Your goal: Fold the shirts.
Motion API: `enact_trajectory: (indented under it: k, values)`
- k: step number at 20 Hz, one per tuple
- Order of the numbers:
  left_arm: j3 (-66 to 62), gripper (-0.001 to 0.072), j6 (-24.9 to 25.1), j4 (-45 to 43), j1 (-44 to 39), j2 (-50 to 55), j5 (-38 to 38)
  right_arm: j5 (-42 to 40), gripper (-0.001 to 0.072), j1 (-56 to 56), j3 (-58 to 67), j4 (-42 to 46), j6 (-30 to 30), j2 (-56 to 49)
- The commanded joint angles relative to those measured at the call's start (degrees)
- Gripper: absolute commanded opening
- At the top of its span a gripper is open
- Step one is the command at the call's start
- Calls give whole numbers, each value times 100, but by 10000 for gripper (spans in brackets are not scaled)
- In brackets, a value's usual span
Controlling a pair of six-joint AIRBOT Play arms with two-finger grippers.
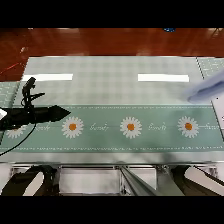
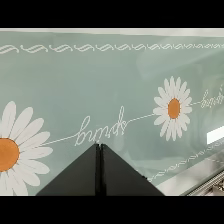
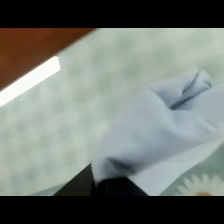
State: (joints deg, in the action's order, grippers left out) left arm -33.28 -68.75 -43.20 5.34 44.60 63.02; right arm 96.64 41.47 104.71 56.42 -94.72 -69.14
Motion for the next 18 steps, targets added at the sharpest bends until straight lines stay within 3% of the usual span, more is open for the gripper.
enact_trajectory:
  k: [1,6,10,11,13,18]
  values:
    - [2,20,0,-2,-2,4,-98,588,26,743,-785,697,-111,527]
    - [0,20,15,-2,-2,7,-372,684,26,2044,-2839,1856,-98,1539]
    - [0,20,17,-2,-2,7,-437,826,27,2369,-4339,3757,-275,2332]
    - [0,20,20,-4,-2,7,-433,807,60,2369,-4618,4057,-348,2483]
    - [0,20,94,-4,-2,7,-433,765,420,2367,-4940,4459,-417,2562]
    - [-33,20,168,-4,2,7,-850,686,398,2352,-4850,4017,-348,2212]
